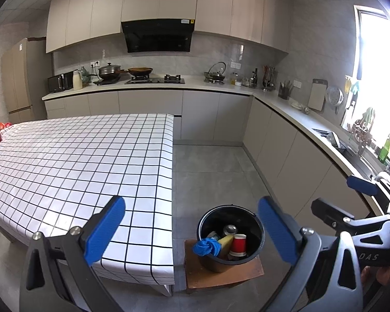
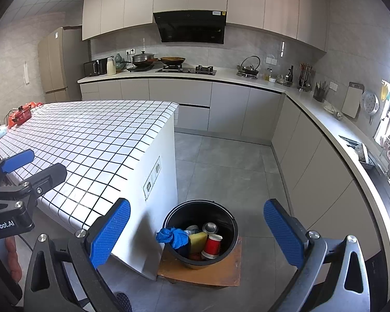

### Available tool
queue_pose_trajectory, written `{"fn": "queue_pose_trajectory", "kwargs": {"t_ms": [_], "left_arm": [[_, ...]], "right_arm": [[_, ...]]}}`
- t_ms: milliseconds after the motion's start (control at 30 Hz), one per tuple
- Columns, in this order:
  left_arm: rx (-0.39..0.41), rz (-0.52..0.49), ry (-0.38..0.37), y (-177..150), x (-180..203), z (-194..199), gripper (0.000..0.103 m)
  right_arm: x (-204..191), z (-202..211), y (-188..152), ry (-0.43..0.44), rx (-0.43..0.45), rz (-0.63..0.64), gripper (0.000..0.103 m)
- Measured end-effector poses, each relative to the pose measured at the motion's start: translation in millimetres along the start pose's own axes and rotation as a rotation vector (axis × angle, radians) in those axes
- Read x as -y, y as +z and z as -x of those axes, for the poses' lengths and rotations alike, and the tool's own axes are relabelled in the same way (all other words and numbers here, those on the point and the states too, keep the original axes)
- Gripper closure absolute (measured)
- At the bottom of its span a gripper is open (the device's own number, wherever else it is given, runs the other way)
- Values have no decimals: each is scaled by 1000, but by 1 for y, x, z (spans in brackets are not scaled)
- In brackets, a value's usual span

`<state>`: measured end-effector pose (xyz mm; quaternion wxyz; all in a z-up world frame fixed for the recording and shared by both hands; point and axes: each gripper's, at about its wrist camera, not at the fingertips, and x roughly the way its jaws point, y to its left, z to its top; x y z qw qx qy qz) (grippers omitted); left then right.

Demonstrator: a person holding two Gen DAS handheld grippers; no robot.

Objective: Collect trash

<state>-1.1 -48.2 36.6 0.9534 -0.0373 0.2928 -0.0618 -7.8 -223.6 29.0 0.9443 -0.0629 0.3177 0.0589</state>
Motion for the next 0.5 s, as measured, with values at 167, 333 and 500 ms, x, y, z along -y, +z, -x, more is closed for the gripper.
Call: {"fn": "queue_pose_trajectory", "kwargs": {"t_ms": [167,333,500], "left_arm": [[1,-10,0,0,2,1,0],[-11,12,-14,0,-3,-4,0],[-38,25,-26,-3,-4,-8,0]], "right_arm": [[-1,1,0,-8,7,4,0],[0,1,0,-12,10,5,0],[1,1,-1,-16,8,2,0]]}}
